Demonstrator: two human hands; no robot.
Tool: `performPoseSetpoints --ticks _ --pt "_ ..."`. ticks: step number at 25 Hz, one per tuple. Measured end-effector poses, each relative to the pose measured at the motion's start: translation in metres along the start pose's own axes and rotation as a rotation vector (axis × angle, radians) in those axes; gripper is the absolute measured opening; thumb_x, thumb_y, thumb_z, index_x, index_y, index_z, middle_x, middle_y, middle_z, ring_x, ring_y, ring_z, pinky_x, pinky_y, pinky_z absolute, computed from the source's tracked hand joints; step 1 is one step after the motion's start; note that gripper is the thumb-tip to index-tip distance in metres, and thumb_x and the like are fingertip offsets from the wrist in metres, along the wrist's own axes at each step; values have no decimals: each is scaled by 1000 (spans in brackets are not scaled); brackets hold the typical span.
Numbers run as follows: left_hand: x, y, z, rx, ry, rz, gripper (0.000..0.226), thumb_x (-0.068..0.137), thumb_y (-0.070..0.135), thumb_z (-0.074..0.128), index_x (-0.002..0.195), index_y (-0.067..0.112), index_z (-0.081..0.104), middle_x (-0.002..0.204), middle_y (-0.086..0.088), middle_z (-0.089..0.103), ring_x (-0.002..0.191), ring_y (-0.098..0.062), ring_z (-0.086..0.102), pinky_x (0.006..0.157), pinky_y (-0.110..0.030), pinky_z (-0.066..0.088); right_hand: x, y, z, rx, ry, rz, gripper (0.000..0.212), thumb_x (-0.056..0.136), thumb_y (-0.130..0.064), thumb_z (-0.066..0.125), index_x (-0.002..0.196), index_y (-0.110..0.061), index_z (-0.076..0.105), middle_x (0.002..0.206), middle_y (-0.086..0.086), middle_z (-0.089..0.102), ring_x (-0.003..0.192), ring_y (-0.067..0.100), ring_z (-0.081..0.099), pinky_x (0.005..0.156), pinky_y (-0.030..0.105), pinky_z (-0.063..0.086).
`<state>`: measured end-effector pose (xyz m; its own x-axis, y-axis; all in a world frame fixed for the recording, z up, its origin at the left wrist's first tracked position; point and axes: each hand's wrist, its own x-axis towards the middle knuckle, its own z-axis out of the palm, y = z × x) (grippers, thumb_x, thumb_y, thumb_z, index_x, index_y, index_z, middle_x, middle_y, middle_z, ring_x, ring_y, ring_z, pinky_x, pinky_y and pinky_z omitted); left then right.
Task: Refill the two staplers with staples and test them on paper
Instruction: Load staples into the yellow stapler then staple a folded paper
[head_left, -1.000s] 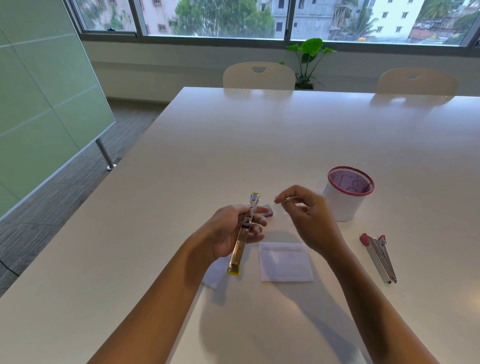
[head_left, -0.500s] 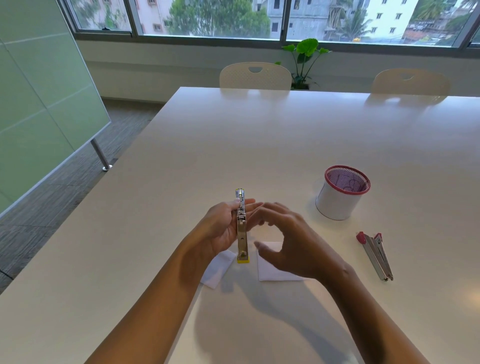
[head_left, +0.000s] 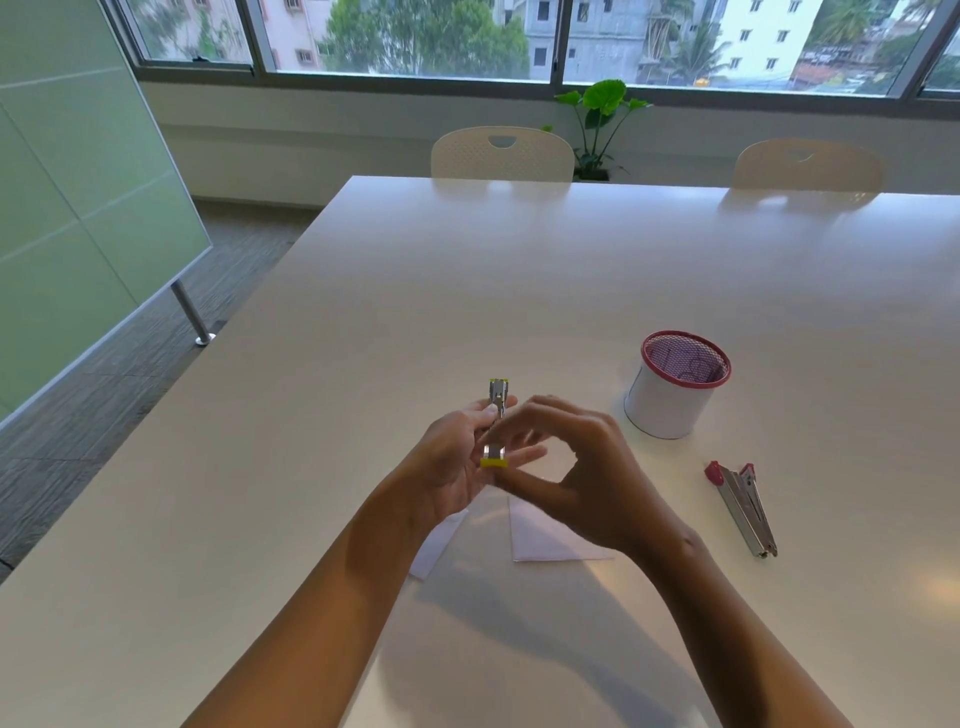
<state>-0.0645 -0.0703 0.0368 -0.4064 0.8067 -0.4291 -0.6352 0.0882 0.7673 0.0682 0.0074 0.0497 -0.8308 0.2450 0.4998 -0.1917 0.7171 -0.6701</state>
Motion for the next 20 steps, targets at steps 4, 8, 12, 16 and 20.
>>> performPoseSetpoints --ticks 4,8,12,16,20 --pt "-6 -6 8 50 -85 20 36 107 14 28 112 7 63 105 -15 75 100 -32 72 82 -39 61 8 3 -4 7 184 55 15 85 -23 76 97 -17 70 90 -8 71 83 9 67 73 12 47" --pt "-6 -10 13 145 -119 -31 50 105 43 29 123 8 60 116 -22 70 103 -37 71 85 -41 59 15 10 -4 7 306 258 11 89 -39 66 92 -28 63 86 -18 68 84 3 65 69 7 47" --pt "-2 -14 15 199 -168 -69 66 97 60 30 134 9 51 124 -20 67 106 -39 69 88 -43 57 17 21 -3 66 364 439 18 91 -46 59 91 -29 64 85 -16 68 84 -1 66 65 7 49" --pt "-1 -17 16 279 -183 -38 56 98 48 42 136 7 50 124 -23 66 107 -40 68 89 -45 57 13 31 -7 87 332 538 20 94 -42 59 101 -24 65 98 -12 69 93 2 65 76 15 50" --pt "-5 -19 19 301 -203 -19 41 99 38 45 127 9 54 120 -24 67 101 -39 70 85 -42 59 13 32 -7 293 250 757 58 89 -51 58 137 -21 45 134 -3 55 119 17 55 90 26 46"
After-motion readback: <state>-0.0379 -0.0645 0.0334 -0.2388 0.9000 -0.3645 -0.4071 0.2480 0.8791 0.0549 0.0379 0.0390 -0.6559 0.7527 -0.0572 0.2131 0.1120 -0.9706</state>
